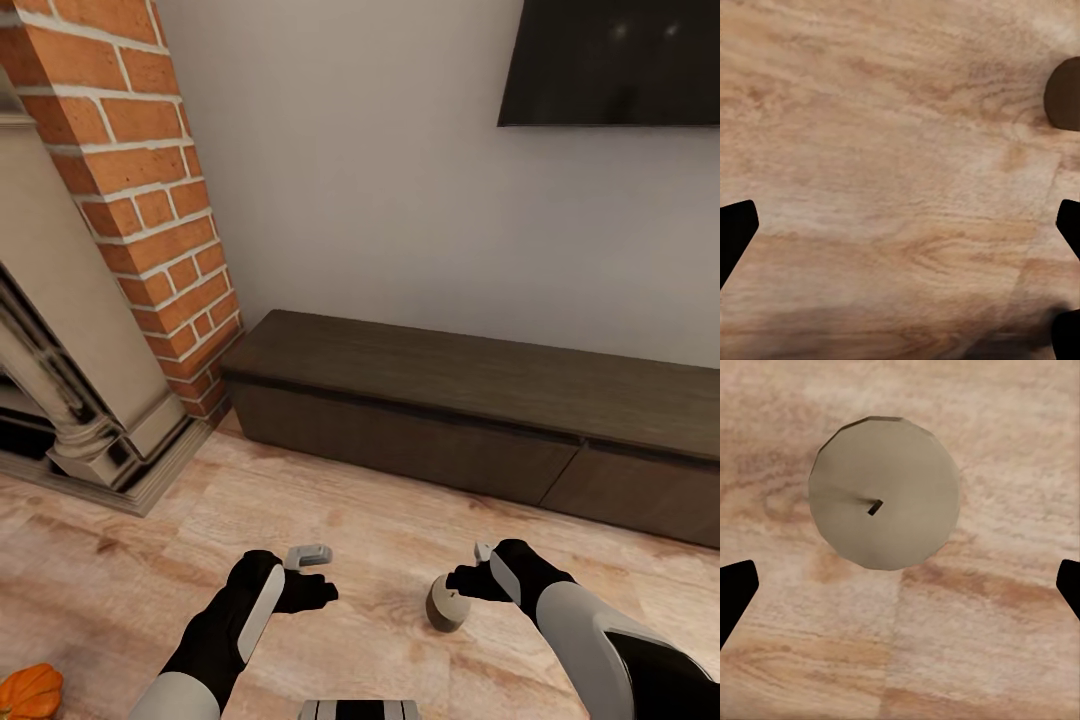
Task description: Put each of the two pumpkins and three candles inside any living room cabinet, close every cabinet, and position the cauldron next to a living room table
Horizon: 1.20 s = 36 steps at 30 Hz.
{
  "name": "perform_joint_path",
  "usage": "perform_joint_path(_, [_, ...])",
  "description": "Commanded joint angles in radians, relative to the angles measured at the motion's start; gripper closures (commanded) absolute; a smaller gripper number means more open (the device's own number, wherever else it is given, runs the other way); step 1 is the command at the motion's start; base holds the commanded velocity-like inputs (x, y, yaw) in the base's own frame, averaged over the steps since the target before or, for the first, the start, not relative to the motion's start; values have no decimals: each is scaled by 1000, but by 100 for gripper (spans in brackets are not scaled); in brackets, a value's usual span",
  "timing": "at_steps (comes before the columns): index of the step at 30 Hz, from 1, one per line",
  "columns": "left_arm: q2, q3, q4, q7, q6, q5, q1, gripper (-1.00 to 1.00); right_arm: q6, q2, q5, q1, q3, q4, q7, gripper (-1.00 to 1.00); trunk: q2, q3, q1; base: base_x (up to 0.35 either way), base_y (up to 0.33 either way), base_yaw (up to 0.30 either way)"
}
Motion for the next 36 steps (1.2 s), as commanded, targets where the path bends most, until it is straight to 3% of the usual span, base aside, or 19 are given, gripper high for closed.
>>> perform_joint_path(1, [1, -1, -1, 7, 4, 9, 0, -100, 5, 0, 11, 0, -5, -2, 7, -100, 0, -1, 0, 0, 10, 2])
perform_joint_path(5, [1, -1, -1, 8, 4, 8, 0, -100, 5, 0, 11, 0, -5, -2, 6, -100, 0, -1, 0, 0, 136, 1])
perform_joint_path(16, [1, -1, -1, 8, 4, 9, 0, -100, 5, 6, 12, 0, -3, 1, -107, -100, 0, -1, 0, 0, 14, 0])
perform_joint_path(36, [1, -1, -1, 10, 4, 9, 0, -100, 4, 6, 12, 0, -3, 1, -113, -100, 0, -1, 0, 0, 74, 0])
